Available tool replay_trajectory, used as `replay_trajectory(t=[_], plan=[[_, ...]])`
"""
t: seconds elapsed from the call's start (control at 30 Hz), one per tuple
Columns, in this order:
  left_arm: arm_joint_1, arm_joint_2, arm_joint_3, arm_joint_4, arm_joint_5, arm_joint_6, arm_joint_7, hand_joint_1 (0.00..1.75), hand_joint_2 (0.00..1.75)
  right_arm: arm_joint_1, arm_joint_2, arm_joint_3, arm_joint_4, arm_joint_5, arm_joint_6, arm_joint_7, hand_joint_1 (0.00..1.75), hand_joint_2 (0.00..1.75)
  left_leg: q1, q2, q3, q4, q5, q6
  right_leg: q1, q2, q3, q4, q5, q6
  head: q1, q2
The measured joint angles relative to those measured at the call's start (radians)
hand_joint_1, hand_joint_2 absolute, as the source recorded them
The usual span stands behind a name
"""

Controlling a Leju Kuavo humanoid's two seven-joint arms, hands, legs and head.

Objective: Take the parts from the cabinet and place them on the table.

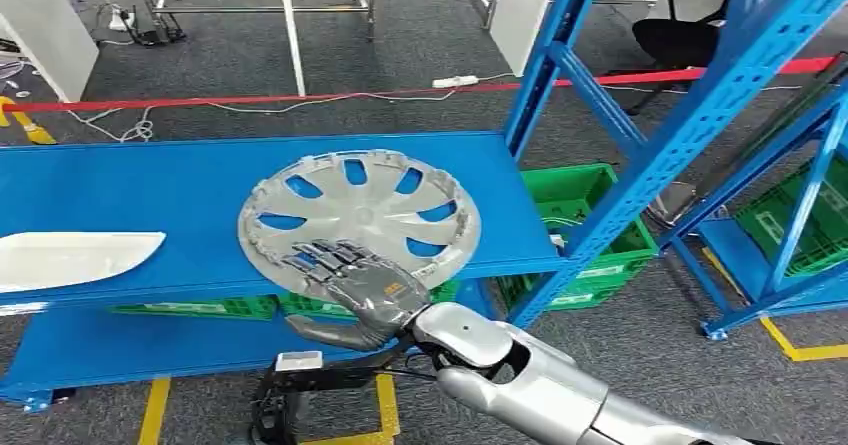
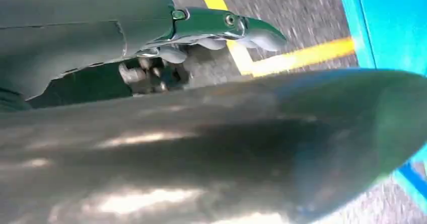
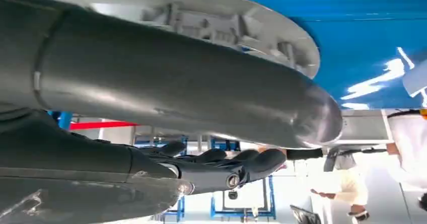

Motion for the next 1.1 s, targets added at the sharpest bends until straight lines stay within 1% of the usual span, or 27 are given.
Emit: replay_trajectory(t=[0.03,0.07,0.1,0.13,0.17,0.2,0.23,0.27,0.3,0.33,0.37,0.4,0.43,0.47,0.5,0.67,0.73,0.77,0.8,0.83,0.87,0.9,0.93,0.97,1.0,1.03,1.1], plan=[[0.001,0.003,0.000,0.000,-0.003,0.005,-0.004,0.00,0.00,0.000,0.000,0.000,0.000,0.000,0.000,0.000,0.00,0.00,-0.011,-0.001,-0.002,-0.001,0.004,0.003,0.007,-0.002,-0.054,0.094,-0.034,-0.006,0.002,0.000],[0.002,0.003,0.000,0.000,-0.008,0.010,-0.008,0.00,0.00,0.003,0.000,0.000,0.000,0.000,0.000,-0.002,0.00,0.00,-0.023,-0.001,-0.002,-0.002,0.004,0.006,0.017,-0.002,-0.094,0.157,-0.051,-0.016,0.001,0.000],[0.002,0.005,0.000,0.000,-0.013,0.015,-0.012,0.00,0.00,0.006,0.000,0.000,0.000,-0.001,0.000,-0.002,0.00,0.00,-0.037,-0.001,0.000,-0.004,0.004,0.011,0.030,-0.002,-0.117,0.181,-0.045,-0.032,0.002,0.000],[0.002,0.005,0.000,0.000,-0.015,0.017,-0.014,0.00,0.00,0.006,0.000,0.000,0.000,-0.001,0.001,-0.002,0.00,0.00,-0.054,-0.002,0.000,-0.004,0.004,0.021,0.046,0.000,-0.120,0.157,-0.013,-0.060,0.003,0.000],[0.002,0.006,0.000,0.000,-0.015,0.017,-0.015,0.00,0.00,0.006,0.000,0.000,0.000,-0.001,0.000,-0.002,0.00,0.00,-0.072,-0.003,0.001,-0.005,0.006,0.033,0.065,0.001,-0.103,0.097,0.032,-0.094,0.003,0.000],[0.002,0.006,0.000,0.000,-0.015,0.017,-0.016,0.00,0.00,0.005,0.000,0.000,0.000,-0.001,0.001,-0.002,0.00,0.00,-0.094,-0.006,0.003,-0.007,0.008,0.044,0.090,0.001,-0.070,0.009,0.083,-0.137,0.002,0.000],[0.001,0.005,0.000,0.000,-0.016,0.017,-0.018,0.00,0.00,0.004,0.000,0.000,0.000,-0.001,0.001,-0.003,0.00,0.00,-0.104,-0.008,0.005,-0.010,0.012,0.060,0.122,0.000,-0.033,-0.080,0.127,-0.192,0.002,0.000],[0.000,-0.005,-0.002,0.000,-0.016,0.017,-0.019,0.00,0.00,0.005,0.000,-0.001,0.000,-0.001,0.001,-0.003,0.00,0.00,-0.110,-0.009,0.005,-0.009,0.015,0.060,0.131,0.011,-0.026,-0.107,0.140,-0.239,-0.021,0.000],[0.000,0.000,-0.002,0.000,-0.016,0.017,-0.020,0.00,0.00,0.002,0.000,-0.003,-0.001,-0.002,0.002,-0.002,0.00,0.00,-0.101,-0.016,0.004,-0.010,0.012,0.055,0.137,0.001,-0.022,-0.127,0.149,-0.238,-0.035,0.000],[0.001,0.000,-0.002,0.000,-0.016,0.016,-0.020,0.00,0.00,-0.001,0.000,-0.003,-0.001,-0.002,0.002,-0.004,0.00,0.00,-0.097,-0.017,0.003,-0.013,0.013,0.043,0.143,0.004,-0.023,-0.131,0.153,-0.236,-0.022,0.000],[0.003,-0.002,-0.003,0.000,-0.016,0.016,-0.020,0.00,0.00,-0.003,0.000,-0.003,-0.005,-0.002,0.003,-0.005,0.00,0.00,-0.093,-0.016,0.003,-0.015,0.015,0.038,0.144,0.004,-0.022,-0.135,0.159,-0.238,-0.018,0.000],[0.003,-0.005,-0.003,0.000,-0.015,0.016,-0.020,0.00,0.00,-0.004,0.001,-0.003,-0.008,-0.001,0.004,-0.005,0.00,0.00,-0.099,-0.016,0.006,-0.023,0.022,0.034,0.138,0.007,-0.019,-0.152,0.170,-0.242,-0.016,0.000],[0.003,-0.001,-0.003,0.000,-0.014,0.016,-0.019,0.00,0.00,-0.004,0.002,-0.003,-0.009,-0.002,0.004,-0.005,0.00,0.00,-0.101,-0.017,-0.002,-0.014,0.021,0.036,0.119,0.003,0.006,-0.178,0.193,-0.217,-0.010,0.000],[0.003,0.002,-0.003,0.000,-0.013,0.016,-0.019,0.00,0.00,-0.003,0.003,-0.003,-0.009,-0.002,0.004,-0.005,0.00,0.00,-0.103,-0.020,-0.013,0.012,-0.007,0.023,0.113,0.005,0.010,-0.188,0.205,-0.200,-0.014,0.000],[0.002,0.005,-0.003,0.000,-0.012,0.016,-0.019,0.00,0.00,-0.004,0.005,-0.003,-0.010,-0.003,0.004,-0.005,0.00,0.00,-0.099,-0.021,-0.034,0.060,-0.042,0.013,0.109,0.004,0.009,-0.190,0.213,-0.192,-0.020,0.000],[0.002,0.006,-0.003,0.000,-0.011,0.017,-0.019,0.00,0.00,-0.003,0.005,-0.003,-0.010,-0.004,0.004,-0.006,0.00,0.00,-0.098,-0.021,-0.043,0.083,-0.055,0.009,0.107,0.004,0.009,-0.190,0.215,-0.187,-0.021,0.000],[0.003,0.011,-0.002,0.000,-0.010,0.017,-0.018,0.00,0.00,0.000,0.005,-0.003,-0.010,-0.006,0.004,-0.006,0.00,0.00,-0.087,-0.021,-0.104,0.223,-0.118,-0.010,0.097,0.003,0.007,-0.188,0.215,-0.172,-0.021,0.000],[0.007,0.015,-0.003,0.000,-0.010,0.017,-0.018,0.00,0.00,0.005,0.005,-0.003,-0.010,-0.008,0.004,-0.006,0.00,0.00,-0.069,-0.019,-0.121,0.268,-0.114,-0.037,0.080,0.003,0.007,-0.181,0.206,-0.150,-0.020,0.000],[0.005,0.019,-0.003,0.000,-0.010,0.017,-0.018,0.00,0.00,0.005,0.005,-0.004,-0.010,-0.014,0.001,-0.006,0.00,0.00,-0.046,-0.010,0.003,0.052,-0.012,-0.070,0.060,0.005,0.009,-0.149,0.177,-0.113,-0.022,0.000],[0.004,0.018,-0.003,0.000,-0.010,0.018,-0.018,0.00,0.00,0.005,0.005,-0.005,-0.010,-0.016,-0.001,-0.007,0.00,0.00,-0.039,-0.007,0.032,0.005,-0.018,-0.080,0.063,0.004,0.002,-0.133,0.162,-0.102,-0.024,0.000],[0.002,0.015,-0.002,0.000,-0.005,0.018,-0.018,0.00,0.00,0.004,0.005,-0.008,-0.013,-0.016,-0.003,-0.006,0.00,0.00,-0.041,-0.021,0.035,0.003,-0.026,-0.047,0.066,0.007,-0.013,-0.120,0.146,-0.099,-0.032,0.000],[0.001,0.016,-0.002,0.000,-0.004,0.018,-0.016,0.00,0.00,0.003,0.006,-0.010,-0.018,-0.016,-0.006,-0.006,0.00,0.00,-0.044,-0.022,0.034,0.005,-0.032,-0.012,0.067,0.008,-0.012,-0.121,0.140,-0.099,-0.023,0.000],[0.001,0.016,-0.002,0.000,-0.002,0.016,-0.016,0.00,0.00,0.002,0.006,-0.011,-0.022,-0.016,-0.009,-0.005,0.00,0.00,-0.048,-0.022,0.033,0.005,-0.035,0.006,0.068,0.009,-0.010,-0.126,0.139,-0.099,-0.022,0.000],[0.001,0.016,-0.002,0.000,0.000,0.013,-0.016,0.00,0.00,0.001,0.006,-0.015,-0.023,-0.016,-0.010,0.002,0.00,0.00,-0.049,-0.022,0.033,0.005,-0.036,0.019,0.066,0.008,-0.010,-0.126,0.138,-0.099,-0.024,0.000],[0.000,0.013,-0.002,0.000,0.002,0.010,-0.016,0.00,0.00,0.001,0.006,-0.020,-0.023,-0.017,-0.011,0.008,0.00,0.00,-0.040,-0.021,0.036,0.004,-0.036,0.033,0.063,0.007,-0.009,-0.121,0.132,-0.093,-0.025,0.000],[0.000,0.013,-0.002,0.000,0.006,0.009,-0.016,0.00,0.00,0.000,0.006,-0.027,-0.023,-0.019,-0.011,0.012,0.00,0.00,-0.040,-0.021,0.038,0.003,-0.038,0.042,0.064,0.007,-0.018,-0.096,0.115,-0.080,-0.021,0.000],[-0.001,0.013,-0.002,0.000,0.004,0.006,-0.016,0.00,0.00,-0.002,0.005,-0.039,-0.022,-0.023,-0.013,0.016,0.00,0.00,-0.038,-0.021,0.039,0.003,-0.041,0.052,0.048,0.006,-0.102,0.055,0.046,-0.060,-0.014,0.000]])
